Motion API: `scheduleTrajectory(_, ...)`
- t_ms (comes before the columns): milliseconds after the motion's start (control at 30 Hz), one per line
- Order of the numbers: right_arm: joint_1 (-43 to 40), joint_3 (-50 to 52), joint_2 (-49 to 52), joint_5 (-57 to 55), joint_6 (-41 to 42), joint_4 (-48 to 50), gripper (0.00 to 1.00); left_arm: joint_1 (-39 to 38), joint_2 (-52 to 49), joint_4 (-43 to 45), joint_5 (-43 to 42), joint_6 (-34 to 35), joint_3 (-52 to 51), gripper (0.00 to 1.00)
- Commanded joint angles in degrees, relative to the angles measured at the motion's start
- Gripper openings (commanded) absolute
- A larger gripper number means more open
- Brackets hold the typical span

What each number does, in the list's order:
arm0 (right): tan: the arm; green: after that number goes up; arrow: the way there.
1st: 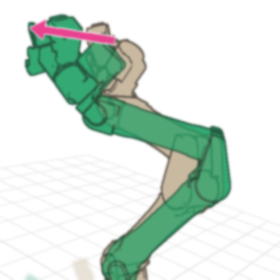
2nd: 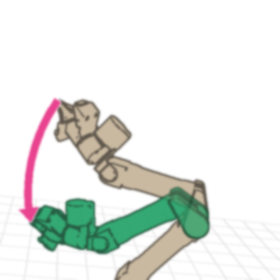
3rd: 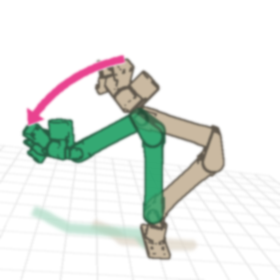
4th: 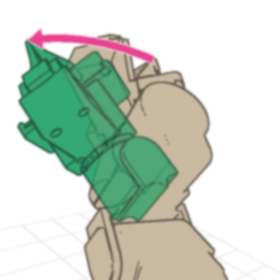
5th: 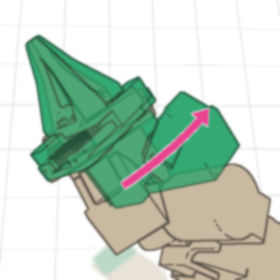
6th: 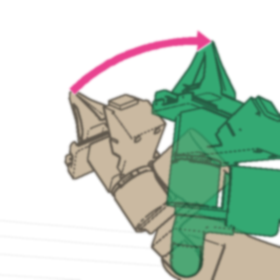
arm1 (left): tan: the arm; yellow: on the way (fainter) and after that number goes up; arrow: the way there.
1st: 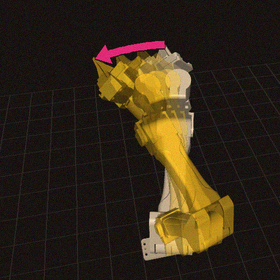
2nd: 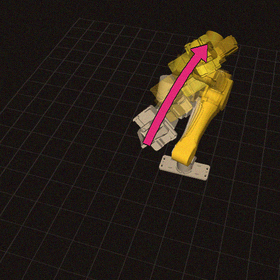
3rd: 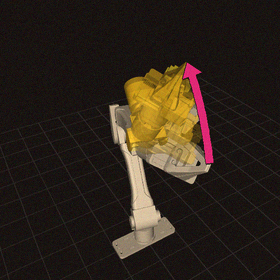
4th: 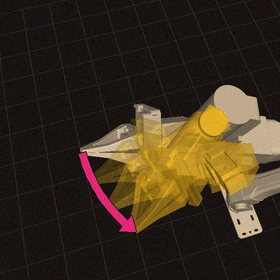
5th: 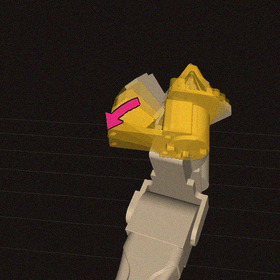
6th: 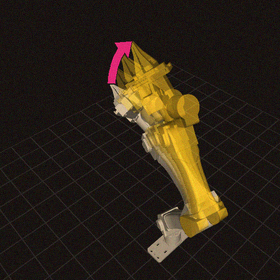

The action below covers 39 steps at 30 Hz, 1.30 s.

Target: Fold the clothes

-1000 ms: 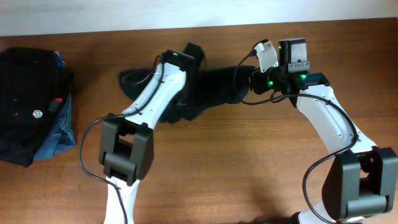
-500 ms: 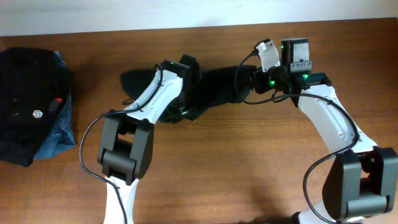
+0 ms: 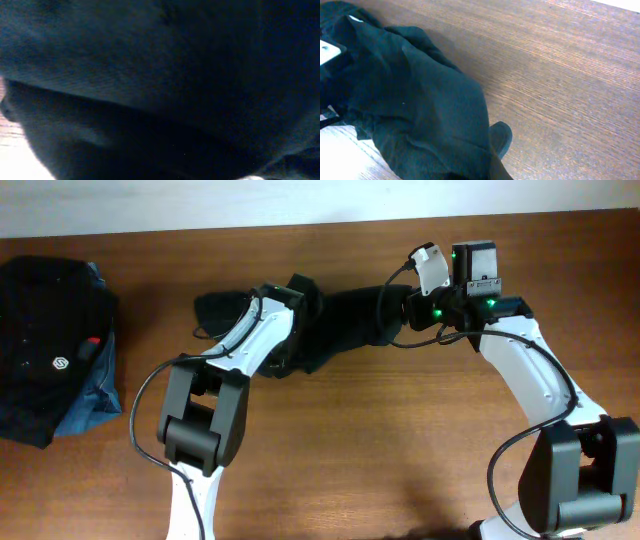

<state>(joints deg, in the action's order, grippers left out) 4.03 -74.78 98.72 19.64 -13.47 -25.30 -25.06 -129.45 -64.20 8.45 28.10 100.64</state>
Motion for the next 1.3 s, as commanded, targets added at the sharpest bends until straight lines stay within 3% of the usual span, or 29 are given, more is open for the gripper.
scheduleTrajectory(0,-0.46,-1.31,-1.27,0.98,0.52,0.20,0.04,-0.35,-1.01,-1.01,0.85,-4.37,-0.55,0.29)
scheduleTrajectory(233,-0.46,-1.31,-1.18,0.98,0.52,0.22,0.04,-1.97,-1.01,-2.12,2.19,-8.79,-0.55,0.25)
scheduleTrajectory(533,-0.46,-1.31,-1.18,0.98,0.52,0.13,0.04,-2.99,-1.01,2.45,4.90,-12.85,-1.84,0.27)
scheduleTrajectory(700,-0.46,-1.31,-1.18,0.98,0.52,0.15,0.04,-2.97,-1.01,5.88,4.87,-13.51,-6.03,0.32)
scheduleTrajectory(833,-0.46,-1.31,-1.18,0.98,0.50,0.20,0.04,-3.08,-1.01,6.64,4.66,-13.68,-7.93,0.50)
scheduleTrajectory(900,-0.46,-1.31,-1.18,0.96,0.50,0.22,0.04,-3.08,-1.01,6.58,4.42,-13.68,-7.91,0.52)
scheduleTrajectory(1000,-0.46,-1.31,-1.16,0.96,0.50,0.20,0.04,-3.08,-1.01,6.32,2.67,-14.29,-7.91,0.18)
scheduleTrajectory(1067,-0.46,-1.31,-1.18,0.96,0.50,0.20,0.04,-3.08,-1.01,6.32,1.60,-14.95,-7.93,0.04)
scheduleTrajectory(1100,-0.46,-1.31,-1.18,0.96,0.50,0.17,0.04,-3.08,-1.01,6.32,1.62,-14.95,-7.91,0.01)
scheduleTrajectory(1267,-0.46,-1.31,-1.18,0.96,0.50,0.17,0.04,-3.06,-0.96,6.29,1.88,-14.99,-7.78,0.01)
